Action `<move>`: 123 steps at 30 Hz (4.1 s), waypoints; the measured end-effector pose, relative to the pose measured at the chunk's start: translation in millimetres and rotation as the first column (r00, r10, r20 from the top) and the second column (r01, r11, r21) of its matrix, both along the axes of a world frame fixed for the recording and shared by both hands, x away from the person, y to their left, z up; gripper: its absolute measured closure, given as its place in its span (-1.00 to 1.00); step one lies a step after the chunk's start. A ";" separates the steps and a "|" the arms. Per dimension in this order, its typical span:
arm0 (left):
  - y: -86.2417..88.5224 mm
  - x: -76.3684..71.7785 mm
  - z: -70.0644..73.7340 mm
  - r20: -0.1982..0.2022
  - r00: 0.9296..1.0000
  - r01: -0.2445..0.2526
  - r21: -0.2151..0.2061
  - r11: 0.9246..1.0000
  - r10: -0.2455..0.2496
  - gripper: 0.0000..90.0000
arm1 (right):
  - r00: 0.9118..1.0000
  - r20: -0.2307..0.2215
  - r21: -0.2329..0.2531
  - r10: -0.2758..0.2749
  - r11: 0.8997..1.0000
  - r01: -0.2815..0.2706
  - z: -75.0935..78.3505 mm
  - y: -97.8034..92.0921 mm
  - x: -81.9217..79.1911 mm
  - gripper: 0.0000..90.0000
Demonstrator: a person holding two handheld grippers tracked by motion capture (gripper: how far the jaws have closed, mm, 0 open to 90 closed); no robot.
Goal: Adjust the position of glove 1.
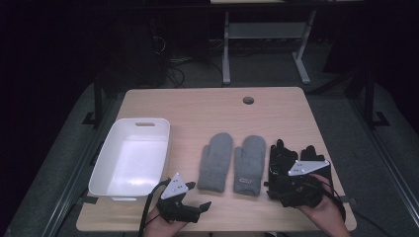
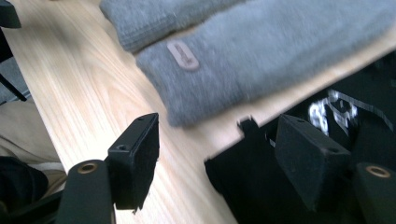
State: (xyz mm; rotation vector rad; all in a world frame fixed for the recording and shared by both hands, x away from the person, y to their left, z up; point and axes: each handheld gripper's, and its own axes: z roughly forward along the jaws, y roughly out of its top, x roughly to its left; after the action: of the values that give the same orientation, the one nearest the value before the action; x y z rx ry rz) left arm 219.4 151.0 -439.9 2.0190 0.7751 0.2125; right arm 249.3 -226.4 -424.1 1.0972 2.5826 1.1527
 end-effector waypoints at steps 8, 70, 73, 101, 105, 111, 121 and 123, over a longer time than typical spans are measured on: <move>1.2 0.6 0.4 0.006 1.000 -0.001 -0.002 1.000 0.001 -0.62 | 0.995 0.009 -0.064 0.100 0.993 -0.099 24.2 31.8 23.7 -0.32; -0.2 -7.1 7.5 0.063 0.998 -0.012 -0.034 0.999 0.014 -0.61 | 0.987 -0.161 -0.242 -0.031 0.970 -0.009 18.7 68.7 98.3 0.85; -0.1 -7.1 7.4 0.061 0.998 -0.014 -0.033 0.999 0.016 -0.61 | 0.990 -0.140 -0.237 -0.023 0.971 -0.011 32.5 70.0 92.7 0.86; 13.6 -4.9 14.3 0.080 0.995 -0.063 -0.036 0.997 0.066 -0.56 | 0.981 -0.172 -0.180 0.091 0.976 -0.122 60.0 174.9 112.2 0.86; 13.6 -4.4 13.6 0.075 0.995 -0.068 -0.040 0.997 0.070 -0.56 | 0.982 -0.173 -0.184 0.074 0.977 -0.106 56.8 175.6 114.9 0.86; 13.1 -4.4 13.5 0.069 0.996 -0.061 -0.051 0.997 0.064 -0.54 | 0.981 -0.184 -0.181 0.063 0.979 -0.097 50.0 177.9 117.1 0.85; 11.9 -4.2 12.5 0.060 0.996 -0.062 -0.042 0.997 0.065 -0.53 | 0.975 -0.222 -0.112 0.028 0.992 -0.054 31.0 165.6 123.9 0.34; 11.6 -4.0 11.9 0.056 0.996 -0.063 -0.051 0.997 0.066 -0.53 | 0.978 -0.209 -0.090 0.012 0.995 -0.032 33.3 158.9 123.8 0.19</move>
State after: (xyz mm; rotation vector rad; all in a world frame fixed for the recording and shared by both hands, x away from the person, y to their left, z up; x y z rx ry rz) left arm 215.4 162.6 -428.1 1.9347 0.8029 0.2846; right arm 373.1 -67.5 -390.8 1.2318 2.7788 0.9575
